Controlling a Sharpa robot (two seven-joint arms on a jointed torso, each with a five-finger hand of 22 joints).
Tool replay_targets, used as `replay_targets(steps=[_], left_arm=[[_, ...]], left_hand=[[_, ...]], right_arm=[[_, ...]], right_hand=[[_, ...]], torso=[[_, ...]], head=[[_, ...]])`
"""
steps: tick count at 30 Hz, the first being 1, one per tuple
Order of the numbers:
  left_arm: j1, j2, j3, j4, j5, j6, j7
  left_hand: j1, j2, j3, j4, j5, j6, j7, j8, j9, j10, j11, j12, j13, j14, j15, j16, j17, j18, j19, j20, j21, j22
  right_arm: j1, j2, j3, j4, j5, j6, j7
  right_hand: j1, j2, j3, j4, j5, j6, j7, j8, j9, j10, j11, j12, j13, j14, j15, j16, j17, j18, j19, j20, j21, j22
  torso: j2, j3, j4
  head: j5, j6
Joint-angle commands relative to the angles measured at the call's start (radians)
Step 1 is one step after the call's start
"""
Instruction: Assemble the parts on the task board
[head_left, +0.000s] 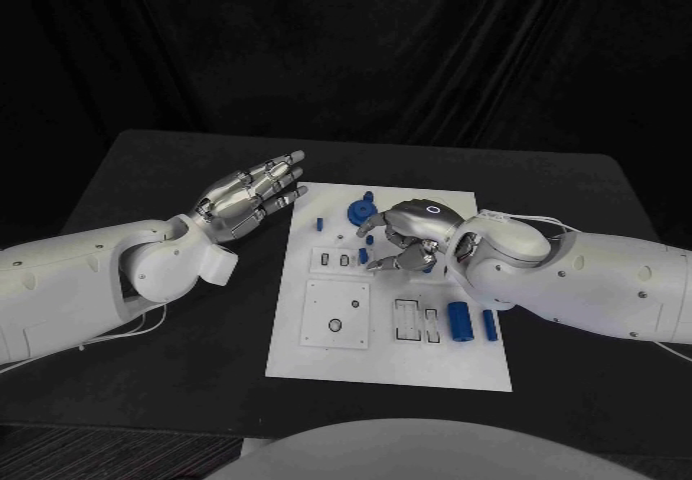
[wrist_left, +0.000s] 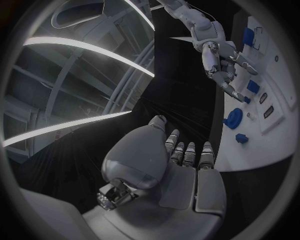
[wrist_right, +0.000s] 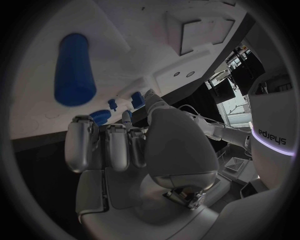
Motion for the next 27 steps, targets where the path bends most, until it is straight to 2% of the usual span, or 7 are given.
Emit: replay_targets(steps=[1, 9, 14, 16, 22, 25, 27], left_arm=[[-0.002, -0.005, 0.001, 0.013, -0.007, -0.023, 0.017], [0.007, -0.012, 0.001, 0.046, -0.120, -0.202, 0.067], [0.050, -0.021, 0.002, 0.076, -0.250, -0.361, 0.107], [0.080, -0.022, 0.002, 0.086, -0.336, -0.410, 0.097], [0.155, -0.019, 0.002, 0.112, -0.616, -0.475, -0.013], [0.181, -0.008, 0.002, 0.118, -0.819, -0.466, -0.108], [0.194, 0.005, 0.002, 0.118, -0.941, -0.444, -0.174]], left_hand=[[0.010, -0.004, 0.003, -0.007, 0.010, 0.003, 0.004, 0.004, 0.001, 0.000, 0.008, -0.007, -0.001, -0.002, -0.004, -0.004, -0.001, 0.009, 0.001, 0.001, -0.003, -0.001], [0.036, -0.040, 0.008, -0.059, 0.043, 0.003, 0.006, 0.008, 0.001, 0.013, 0.015, -0.002, 0.003, -0.002, 0.014, -0.004, -0.001, 0.011, 0.001, 0.020, -0.003, -0.001], [0.047, -0.068, 0.033, -0.096, 0.042, 0.046, 0.022, 0.028, 0.006, 0.223, 0.070, 0.058, 0.076, 0.054, 0.032, 0.032, 0.027, 0.013, 0.038, 0.044, 0.023, 0.017], [0.050, -0.081, 0.044, -0.060, 0.003, 0.088, 0.033, 0.038, 0.009, 0.448, 0.103, 0.117, 0.185, 0.236, 0.058, 0.113, 0.100, 0.014, 0.146, 0.067, 0.090, 0.053], [0.053, -0.117, 0.040, 0.056, -0.132, 0.101, 0.028, 0.021, 0.008, 0.603, 0.177, 0.174, 0.350, 0.564, 0.110, 0.232, 0.262, 0.010, 0.527, 0.103, 0.306, 0.148], [-0.039, -0.102, -0.002, 0.071, -0.264, 0.114, 0.030, 0.017, 0.010, 0.706, 0.201, 0.243, 0.443, 0.734, 0.130, 0.359, 0.334, 0.007, 0.696, 0.118, 0.408, 0.193], [-0.062, -0.096, -0.015, 0.063, -0.284, 0.120, 0.034, 0.017, 0.010, 0.719, 0.203, 0.256, 0.475, 0.754, 0.133, 0.393, 0.349, 0.007, 0.736, 0.119, 0.430, 0.203]], right_arm=[[0.031, -0.028, 0.002, 0.039, -0.006, -0.117, 0.044], [0.137, -0.146, 0.003, 0.157, 0.049, -0.230, 0.150], [0.184, -0.208, 0.002, 0.184, 0.123, -0.306, 0.201], [0.193, -0.226, 0.002, 0.183, 0.149, -0.318, 0.207], [0.204, -0.245, 0.002, 0.164, 0.189, -0.324, 0.213], [0.204, -0.247, 0.002, 0.152, 0.198, -0.362, 0.243], [0.204, -0.249, 0.002, 0.144, 0.202, -0.387, 0.256]], right_hand=[[-0.017, -0.006, -0.006, 0.020, -0.010, 0.006, -0.008, 0.009, -0.006, 0.106, 0.000, 0.003, 0.263, 0.081, -0.002, -0.004, 0.153, 0.013, 0.014, 0.002, -0.004, 0.191], [-0.098, -0.024, -0.026, 0.024, -0.018, 0.025, -0.010, 0.024, -0.019, 0.106, -0.003, 0.003, 0.263, 0.076, -0.005, -0.021, 0.133, 0.016, 0.008, -0.001, -0.021, 0.187], [-0.153, -0.005, -0.022, 0.024, -0.019, 0.046, -0.009, 0.037, -0.026, 0.106, -0.003, 0.003, 0.263, 0.074, -0.005, -0.029, 0.125, 0.018, 0.004, -0.002, -0.033, 0.184], [-0.141, 0.016, -0.007, 0.020, -0.018, 0.060, -0.005, 0.045, -0.027, 0.106, 0.000, 0.003, 0.263, 0.074, -0.003, -0.030, 0.124, 0.018, 0.004, -0.001, -0.036, 0.184], [-0.106, 0.064, 0.019, 0.016, -0.013, 0.075, 0.004, 0.055, -0.035, 0.106, 0.008, 0.003, 0.263, 0.075, 0.003, -0.029, 0.124, 0.018, 0.006, 0.004, -0.037, 0.185], [-0.073, 0.079, 0.028, 0.012, 0.010, 0.118, 0.010, 0.077, -0.037, 0.106, 0.014, 0.003, 0.263, 0.077, 0.009, -0.024, 0.130, 0.017, 0.011, 0.009, -0.030, 0.188], [-0.067, 0.079, 0.028, 0.012, 0.019, 0.127, 0.009, 0.079, -0.039, 0.106, 0.013, 0.003, 0.263, 0.077, 0.009, -0.024, 0.129, 0.017, 0.011, 0.010, -0.030, 0.188]], torso=[[0.000, 0.0001, -0.0001], [0.000, 0.0003, 0.0004], [-0.002, 0.0026, -0.0010], [-0.004, 0.0042, -0.0019], [-0.005, 0.0102, -0.0039], [-0.010, 0.0143, -0.0114], [-0.013, 0.0171, -0.0161]], head=[[0.000, 0.007], [-0.002, 0.017], [-0.002, 0.022], [-0.005, 0.021], [-0.001, 0.020], [0.012, 0.019], [0.017, 0.020]])
